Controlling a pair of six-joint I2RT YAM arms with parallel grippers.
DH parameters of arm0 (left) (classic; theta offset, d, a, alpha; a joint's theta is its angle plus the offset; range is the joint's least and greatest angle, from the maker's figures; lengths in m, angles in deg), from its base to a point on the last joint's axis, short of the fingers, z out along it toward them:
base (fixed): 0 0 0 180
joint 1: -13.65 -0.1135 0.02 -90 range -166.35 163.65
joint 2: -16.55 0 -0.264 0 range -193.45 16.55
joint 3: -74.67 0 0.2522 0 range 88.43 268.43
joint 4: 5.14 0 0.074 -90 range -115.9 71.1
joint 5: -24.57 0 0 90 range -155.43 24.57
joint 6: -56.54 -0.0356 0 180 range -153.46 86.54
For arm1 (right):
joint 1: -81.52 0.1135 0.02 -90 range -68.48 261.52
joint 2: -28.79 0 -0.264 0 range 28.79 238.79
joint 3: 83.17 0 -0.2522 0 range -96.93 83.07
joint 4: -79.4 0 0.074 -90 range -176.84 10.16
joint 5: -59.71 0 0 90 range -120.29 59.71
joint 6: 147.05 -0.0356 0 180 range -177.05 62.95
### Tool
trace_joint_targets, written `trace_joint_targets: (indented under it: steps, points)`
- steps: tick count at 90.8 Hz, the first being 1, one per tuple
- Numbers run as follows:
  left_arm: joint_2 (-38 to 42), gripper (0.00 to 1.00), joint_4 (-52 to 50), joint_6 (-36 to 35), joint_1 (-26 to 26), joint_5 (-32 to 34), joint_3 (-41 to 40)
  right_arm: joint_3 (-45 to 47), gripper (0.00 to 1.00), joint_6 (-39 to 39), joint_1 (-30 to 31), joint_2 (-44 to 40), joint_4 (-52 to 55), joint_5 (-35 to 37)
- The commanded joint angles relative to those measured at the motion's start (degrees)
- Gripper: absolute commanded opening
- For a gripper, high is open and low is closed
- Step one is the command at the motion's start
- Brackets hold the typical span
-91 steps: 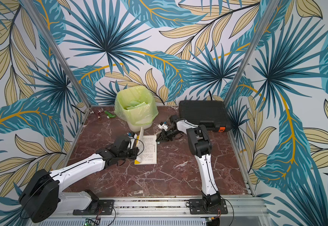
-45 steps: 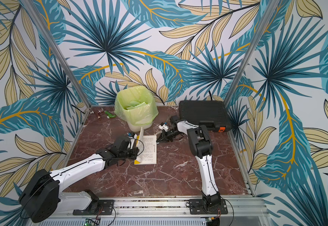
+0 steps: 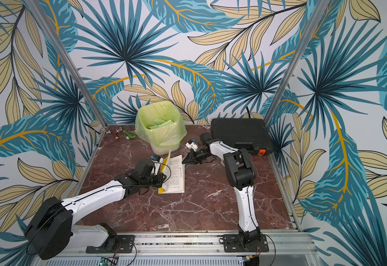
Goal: Peel off the used sticky note
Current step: Turn the page of the book at the center of the board.
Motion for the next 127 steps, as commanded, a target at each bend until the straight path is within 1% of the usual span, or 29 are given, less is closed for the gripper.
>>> trace_joint_targets:
  steps: [1, 10, 16, 24, 35, 46, 49, 58, 60, 77, 82, 96, 115, 121, 127]
  points:
    - [-0.58, 0.36, 1.23, -1.08, -0.34, -1.85, -0.41, 1.34, 0.00, -2.20, 0.62, -1.95, -3.13, -2.42]
    - [-0.48, 0.51, 2.49, -1.38, -0.39, -3.43, -0.67, 1.32, 0.00, -3.83, 1.17, -2.40, -4.60, -2.69]
    - [-0.31, 0.59, 3.30, -1.52, -0.26, -4.23, -0.93, 1.31, 0.00, -5.05, 1.51, -2.72, -5.52, -2.68]
    - [0.04, 0.66, 3.92, -1.78, 0.37, -4.53, -0.82, 1.66, 0.00, -7.25, 1.99, -3.40, -7.12, -2.55]
    - [0.34, 0.71, 4.59, -2.43, 1.75, -4.37, -0.24, 3.24, 0.00, -12.08, 2.47, -4.99, -10.87, -1.94]
    - [0.15, 0.75, 2.75, -3.59, 3.99, -0.72, 1.78, 5.46, 0.00, -18.19, 2.87, -6.45, -14.81, 0.18]
    - [0.02, 0.78, 2.00, -3.82, 4.69, 0.84, 2.45, 5.98, 0.00, -19.77, 2.96, -6.93, -15.59, 0.77]
    - [-0.21, 0.98, 1.03, -3.90, 6.60, 4.60, 3.48, 7.89, 0.00, -24.42, 3.16, -7.99, -17.59, 2.55]
    - [-0.18, 0.99, 1.13, -3.83, 6.98, 5.16, 3.67, 8.29, 0.00, -25.31, 3.21, -8.20, -19.30, 3.04]
    - [-0.87, 1.00, 0.40, -3.47, 10.14, 11.12, 5.12, 10.31, 0.00, -32.61, 4.67, -9.63, -22.89, 6.04]
    - [-1.88, 1.00, -1.04, -3.79, 11.44, 15.61, 6.44, 11.17, 0.00, -35.20, 4.99, -10.21, -24.97, 6.47]
    - [-5.23, 1.00, -7.23, -4.41, 14.80, 24.58, 11.22, 13.83, 0.00, -41.88, 5.48, -12.07, -30.66, 7.81]
    - [-8.85, 1.00, -10.51, -3.20, 16.21, 28.80, 14.47, 14.83, 0.00, -44.68, 5.82, -14.09, -31.75, 9.51]
    - [-9.75, 0.98, -11.67, -2.85, 16.41, 29.99, 15.21, 14.93, 0.00, -44.90, 5.96, -14.35, -31.84, 9.77]
    - [-10.43, 0.93, -12.75, -2.57, 16.47, 30.69, 15.70, 14.99, 0.00, -44.93, 6.04, -14.44, -31.84, 9.77]
